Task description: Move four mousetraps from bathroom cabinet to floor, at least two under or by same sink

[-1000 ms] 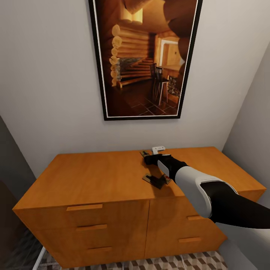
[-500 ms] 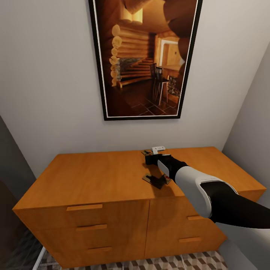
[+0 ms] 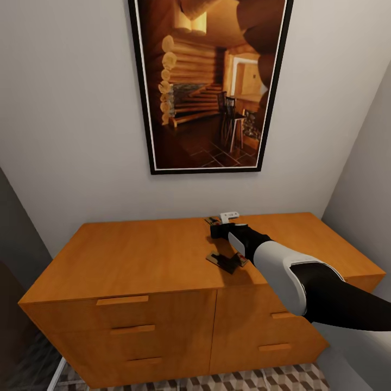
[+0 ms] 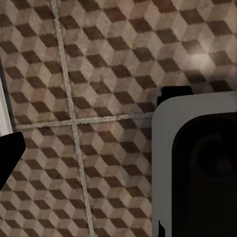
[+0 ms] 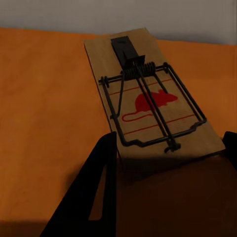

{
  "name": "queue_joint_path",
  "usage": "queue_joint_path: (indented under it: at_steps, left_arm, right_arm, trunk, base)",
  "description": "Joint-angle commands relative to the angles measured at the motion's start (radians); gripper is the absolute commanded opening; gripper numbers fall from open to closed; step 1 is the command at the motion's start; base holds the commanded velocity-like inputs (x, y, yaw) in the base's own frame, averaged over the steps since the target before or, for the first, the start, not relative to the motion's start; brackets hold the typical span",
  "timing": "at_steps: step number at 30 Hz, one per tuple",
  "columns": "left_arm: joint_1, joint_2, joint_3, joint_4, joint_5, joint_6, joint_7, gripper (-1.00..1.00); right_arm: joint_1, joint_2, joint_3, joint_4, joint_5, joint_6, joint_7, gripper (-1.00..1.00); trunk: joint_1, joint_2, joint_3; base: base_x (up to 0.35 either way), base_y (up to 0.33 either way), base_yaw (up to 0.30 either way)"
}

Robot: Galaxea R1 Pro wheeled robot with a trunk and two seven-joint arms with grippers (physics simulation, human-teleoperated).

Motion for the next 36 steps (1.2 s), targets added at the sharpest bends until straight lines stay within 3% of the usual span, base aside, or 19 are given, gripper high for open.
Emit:
queue_joint_path:
  at_steps: [1, 6, 23, 36]
  left_arm:
    - [-0.002, 0.0, -0.003, 0.004, 0.0, -0.007, 0.0, 1.0]
    - [-0.002, -0.001, -0.003, 0.003, 0.0, -0.007, -0.001, 1.0]
    - [-0.002, -0.002, -0.003, 0.003, 0.0, -0.008, -0.003, 1.0]
    - [-0.002, -0.005, -0.003, 0.003, 0.0, -0.008, -0.003, 1.0]
  right_arm:
    - [0.0, 0.0, 0.002, -0.002, 0.005, -0.007, 0.004, -1.0]
    - [0.0, 0.0, 0.004, -0.005, 0.007, -0.04, 0.002, -1.0]
    - [0.0, 0.0, 0.004, -0.038, 0.01, -0.04, -0.003, -1.0]
    - [0.0, 0.0, 0.004, -0.178, 0.01, 0.105, -0.004, -1.0]
  trunk:
    - [0.0, -0.001, -0.001]
    - [0.0, -0.001, -0.001]
    - [0.0, -0.001, -0.001]
    - [0.0, -0.001, -0.001]
  base:
    - [0.0, 0.0, 0.0]
    - [0.0, 0.0, 0.0]
    - [0.0, 0.0, 0.0]
    - [-0.234, 0.0, 0.0]
